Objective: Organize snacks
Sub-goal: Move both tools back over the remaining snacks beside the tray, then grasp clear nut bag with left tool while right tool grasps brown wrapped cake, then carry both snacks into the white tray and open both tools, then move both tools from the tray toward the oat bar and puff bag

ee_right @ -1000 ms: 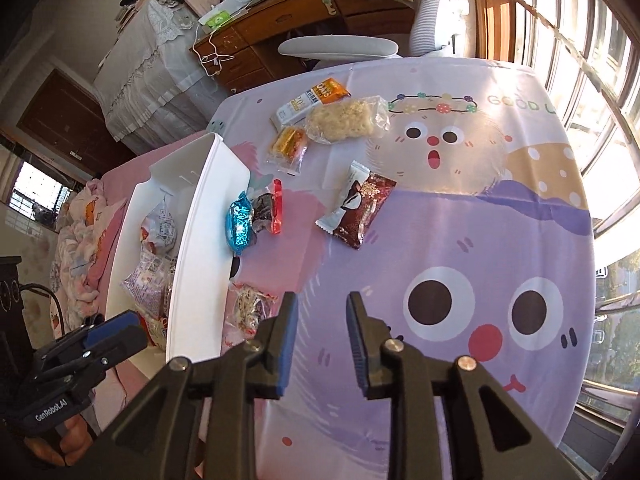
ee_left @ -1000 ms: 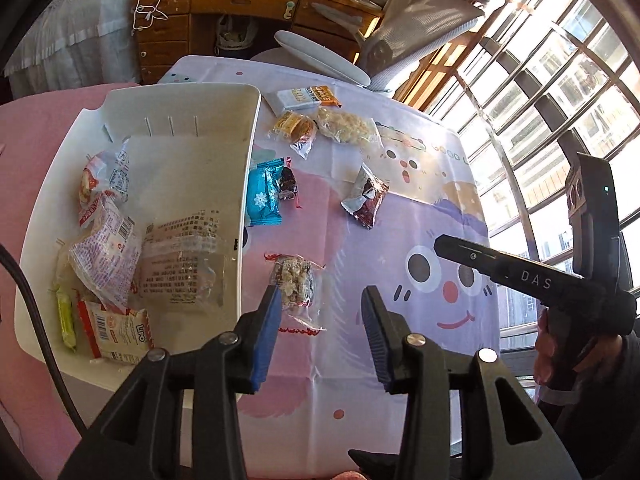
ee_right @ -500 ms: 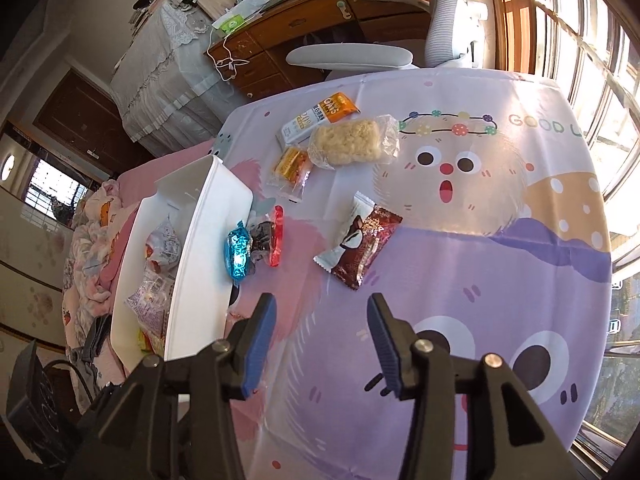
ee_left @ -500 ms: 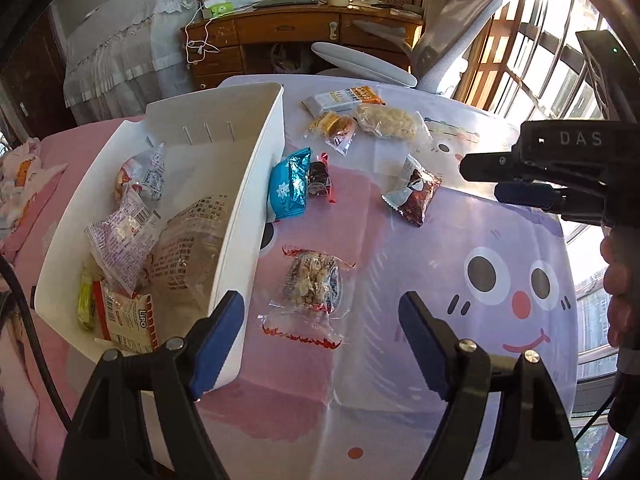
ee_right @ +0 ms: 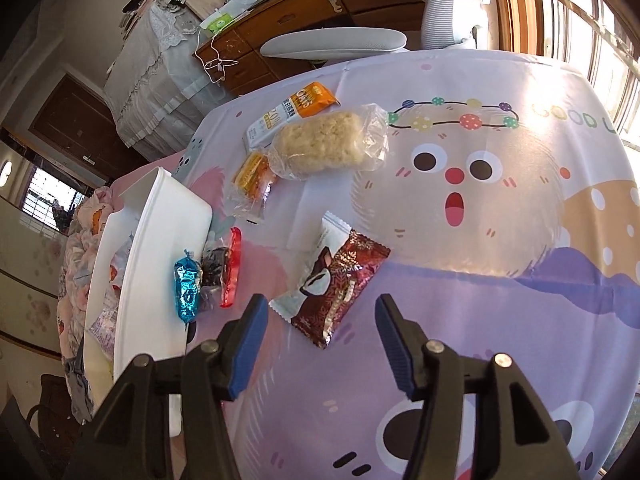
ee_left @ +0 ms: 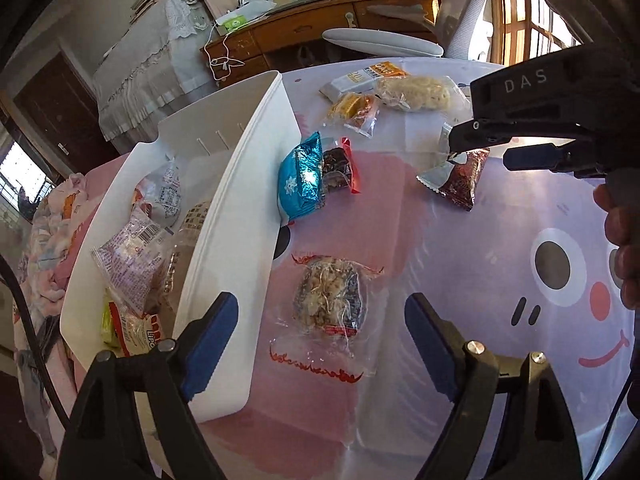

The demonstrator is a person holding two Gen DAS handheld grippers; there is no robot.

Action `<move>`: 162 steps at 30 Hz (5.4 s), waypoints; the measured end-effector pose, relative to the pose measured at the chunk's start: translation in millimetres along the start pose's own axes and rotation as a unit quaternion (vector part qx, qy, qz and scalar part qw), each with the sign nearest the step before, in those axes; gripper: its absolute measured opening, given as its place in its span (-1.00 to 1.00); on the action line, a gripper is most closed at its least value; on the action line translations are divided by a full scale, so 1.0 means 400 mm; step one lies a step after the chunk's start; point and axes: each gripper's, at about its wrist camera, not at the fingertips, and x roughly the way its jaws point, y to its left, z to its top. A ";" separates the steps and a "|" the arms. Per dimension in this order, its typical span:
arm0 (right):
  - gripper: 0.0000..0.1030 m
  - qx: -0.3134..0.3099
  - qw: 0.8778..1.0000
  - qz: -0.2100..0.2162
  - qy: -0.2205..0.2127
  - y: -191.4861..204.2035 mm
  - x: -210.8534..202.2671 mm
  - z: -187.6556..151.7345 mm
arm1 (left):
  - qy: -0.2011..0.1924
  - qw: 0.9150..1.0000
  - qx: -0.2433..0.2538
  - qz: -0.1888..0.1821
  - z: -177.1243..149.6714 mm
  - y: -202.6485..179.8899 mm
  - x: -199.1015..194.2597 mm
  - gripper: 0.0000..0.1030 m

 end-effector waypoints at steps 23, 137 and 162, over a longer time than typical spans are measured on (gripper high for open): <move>0.16 -0.198 0.974 -0.108 0.002 0.112 0.122 0.004 | 0.062 0.998 0.028 -0.019 0.033 -0.054 0.100 0.63; 0.26 0.030 0.995 -0.096 -0.028 0.508 -0.184 -0.204 | 0.051 0.929 0.158 -0.331 0.359 0.565 -0.124 0.35; 0.72 0.001 0.973 -0.172 -0.152 0.221 -0.116 0.135 | 0.114 0.915 0.265 -0.282 0.783 0.151 0.135 0.45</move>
